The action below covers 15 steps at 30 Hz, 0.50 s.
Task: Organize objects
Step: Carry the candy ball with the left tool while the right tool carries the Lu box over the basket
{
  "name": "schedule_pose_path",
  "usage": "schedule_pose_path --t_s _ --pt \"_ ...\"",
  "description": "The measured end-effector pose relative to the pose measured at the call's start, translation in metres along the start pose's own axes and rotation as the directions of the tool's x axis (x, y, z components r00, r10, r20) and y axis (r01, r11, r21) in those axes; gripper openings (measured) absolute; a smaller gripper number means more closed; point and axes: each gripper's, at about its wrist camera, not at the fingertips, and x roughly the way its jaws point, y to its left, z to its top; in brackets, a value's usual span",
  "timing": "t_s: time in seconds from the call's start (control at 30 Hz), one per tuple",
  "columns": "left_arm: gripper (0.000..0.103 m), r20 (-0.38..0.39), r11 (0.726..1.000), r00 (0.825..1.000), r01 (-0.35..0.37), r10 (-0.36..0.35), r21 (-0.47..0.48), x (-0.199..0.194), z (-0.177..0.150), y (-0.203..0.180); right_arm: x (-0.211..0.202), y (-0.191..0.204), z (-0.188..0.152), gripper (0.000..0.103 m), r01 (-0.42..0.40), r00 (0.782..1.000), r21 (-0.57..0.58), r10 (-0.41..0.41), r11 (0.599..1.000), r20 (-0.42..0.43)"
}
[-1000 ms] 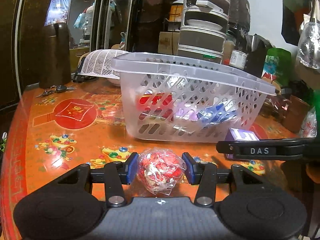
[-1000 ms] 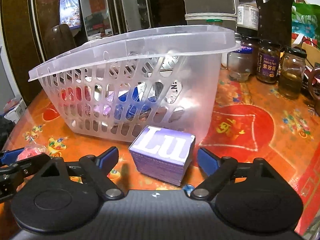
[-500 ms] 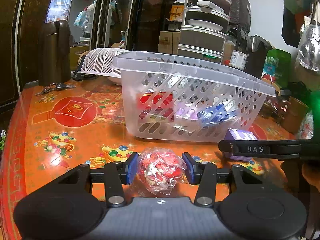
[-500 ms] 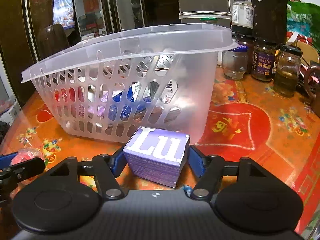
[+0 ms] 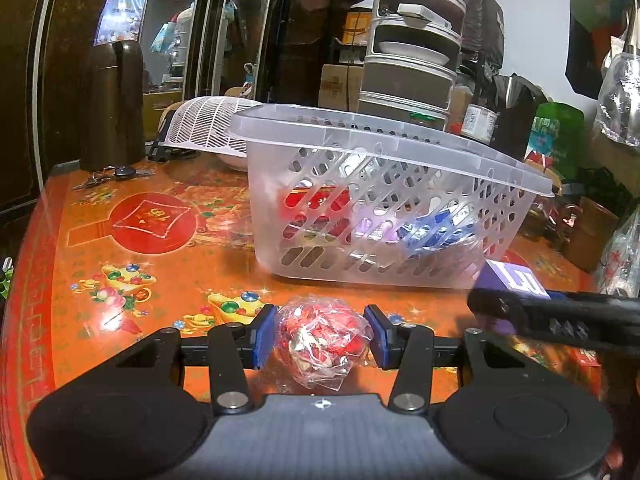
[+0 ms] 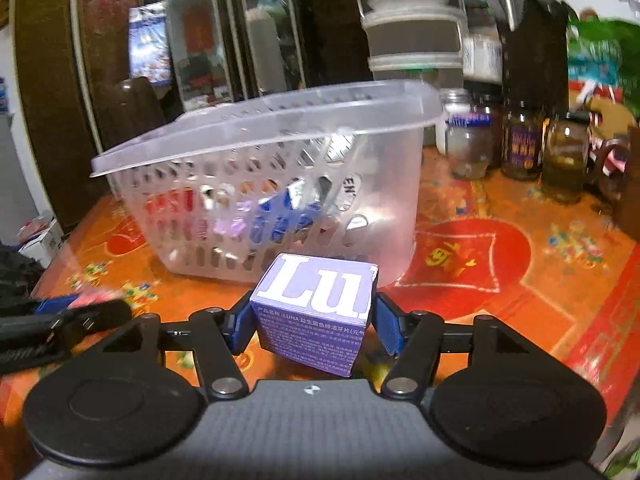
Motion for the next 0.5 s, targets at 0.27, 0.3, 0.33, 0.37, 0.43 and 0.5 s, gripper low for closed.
schedule_pose_path --t_s 0.27,0.3,0.33,0.37,0.43,0.5 --pt "0.051 0.076 0.998 0.995 0.059 -0.062 0.037 -0.015 0.001 -0.007 -0.046 0.002 -0.007 0.064 -0.124 0.989 -0.019 0.125 0.992 0.077" --pt "0.051 0.081 0.997 0.994 0.068 -0.071 0.035 -0.016 0.003 -0.007 -0.050 0.003 -0.004 0.064 -0.131 0.988 -0.029 0.133 0.991 0.084" --pt "0.051 0.084 0.997 0.993 0.077 -0.078 0.024 -0.019 0.005 -0.006 -0.056 0.004 0.000 0.064 -0.135 0.986 -0.040 0.139 0.990 0.095" --pt "0.051 0.084 0.996 0.992 0.093 -0.093 0.012 -0.023 0.008 -0.005 -0.061 0.005 0.004 0.064 -0.137 0.984 -0.050 0.141 0.989 0.105" --pt "0.051 0.089 0.993 0.989 0.114 -0.117 0.040 -0.036 0.020 -0.008 -0.072 0.005 0.016 0.064 -0.146 0.981 -0.067 0.153 0.987 0.122" --pt "0.051 0.103 0.992 0.988 0.104 -0.111 0.070 -0.052 0.038 -0.010 -0.082 0.003 0.033 0.064 -0.156 0.976 -0.081 0.166 0.984 0.138"
